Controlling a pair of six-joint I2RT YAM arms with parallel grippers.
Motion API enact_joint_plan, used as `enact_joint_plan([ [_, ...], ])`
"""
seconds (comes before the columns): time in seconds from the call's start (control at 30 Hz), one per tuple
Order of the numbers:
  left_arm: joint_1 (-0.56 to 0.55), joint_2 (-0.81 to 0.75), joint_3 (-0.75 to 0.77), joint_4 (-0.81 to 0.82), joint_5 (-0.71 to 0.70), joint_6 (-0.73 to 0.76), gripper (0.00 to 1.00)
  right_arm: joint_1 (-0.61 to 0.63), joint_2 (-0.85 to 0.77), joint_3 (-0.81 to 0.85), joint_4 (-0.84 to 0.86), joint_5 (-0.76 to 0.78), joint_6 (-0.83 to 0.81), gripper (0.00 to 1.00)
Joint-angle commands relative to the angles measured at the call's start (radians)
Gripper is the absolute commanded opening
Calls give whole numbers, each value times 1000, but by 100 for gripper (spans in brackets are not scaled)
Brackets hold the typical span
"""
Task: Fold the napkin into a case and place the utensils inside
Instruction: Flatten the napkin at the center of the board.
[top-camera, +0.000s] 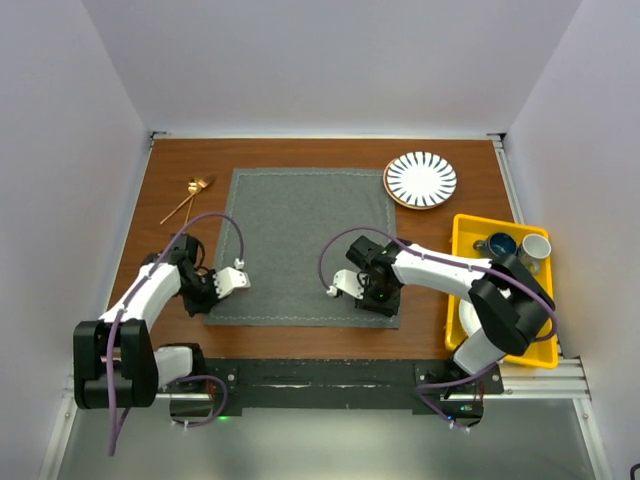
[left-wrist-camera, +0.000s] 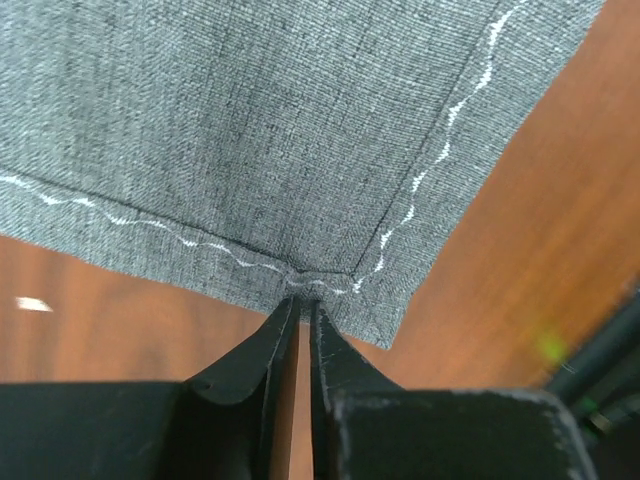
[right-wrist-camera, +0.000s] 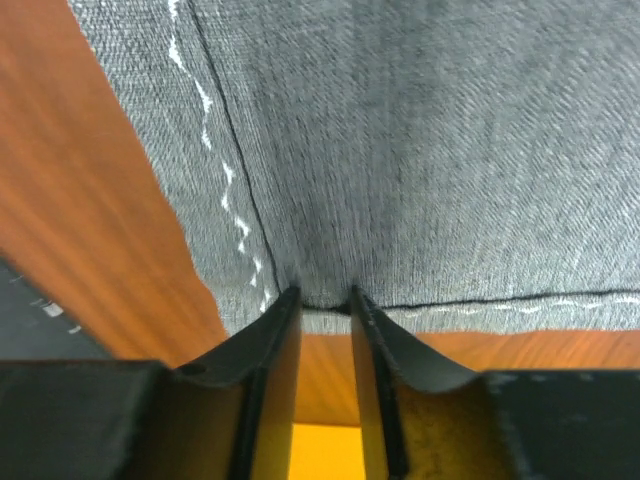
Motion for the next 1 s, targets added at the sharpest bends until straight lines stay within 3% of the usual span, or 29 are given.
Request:
enact_joint_plan([
  [0.0, 5, -2, 112, -176, 39, 10, 16, -5, -65, 81, -115, -62, 30, 34],
  [0.13, -30, 6, 176, -124, 71, -71, 20, -5, -65, 82, -110, -61, 34, 35],
  [0.2, -31, 44, 204, -51, 91, -146, 27, -7, -41, 102, -84, -53, 50, 35],
  [0.4, -30, 245, 313, 95, 94, -280, 29, -36, 64, 226, -55, -53, 61, 40],
  [0.6, -58, 316, 250, 178, -2, -281, 27, -168, 171, 398, -87, -95, 44, 53],
  [0.8, -50, 212, 53, 163, -105, -209, 22, -208, 194, 455, -123, -136, 33, 57],
  [0.97, 5, 92, -21, 132, -139, -152, 21, -214, 159, 487, -113, -236, 108, 57],
])
